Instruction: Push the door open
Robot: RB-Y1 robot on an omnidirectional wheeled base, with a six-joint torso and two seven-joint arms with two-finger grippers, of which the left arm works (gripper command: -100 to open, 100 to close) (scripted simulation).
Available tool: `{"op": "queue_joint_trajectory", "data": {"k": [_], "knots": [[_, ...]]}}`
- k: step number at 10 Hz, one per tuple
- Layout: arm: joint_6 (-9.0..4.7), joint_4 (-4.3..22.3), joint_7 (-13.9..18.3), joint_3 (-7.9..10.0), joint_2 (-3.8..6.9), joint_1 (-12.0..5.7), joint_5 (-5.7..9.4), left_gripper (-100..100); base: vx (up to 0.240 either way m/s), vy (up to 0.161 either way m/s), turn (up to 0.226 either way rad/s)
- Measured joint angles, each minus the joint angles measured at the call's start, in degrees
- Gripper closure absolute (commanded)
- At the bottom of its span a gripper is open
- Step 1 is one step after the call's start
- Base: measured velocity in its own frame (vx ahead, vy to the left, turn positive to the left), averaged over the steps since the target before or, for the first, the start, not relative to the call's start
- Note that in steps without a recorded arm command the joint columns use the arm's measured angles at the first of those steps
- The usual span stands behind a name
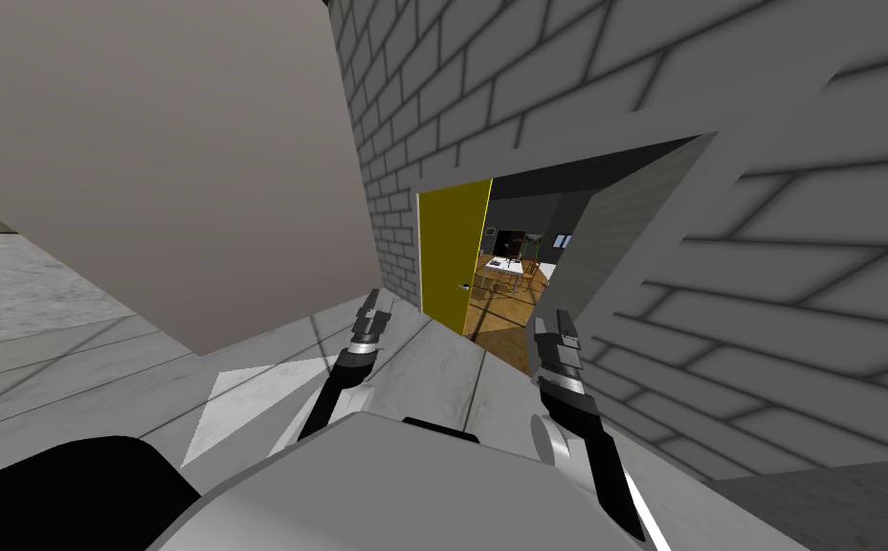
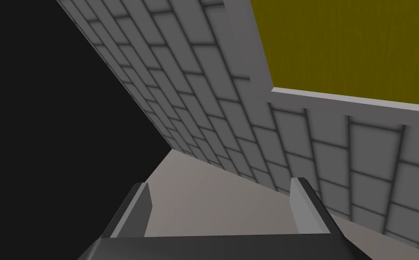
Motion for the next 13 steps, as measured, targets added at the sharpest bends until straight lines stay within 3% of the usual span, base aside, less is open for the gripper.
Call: {"op": "queue_joint_trajectory", "data": {"k": [13], "knots": [[-1.97, 12.5, -0.4, -1.01, 1.98, -4.14, 0.49, -100, 0.096, -0.01, -0.037]]}}
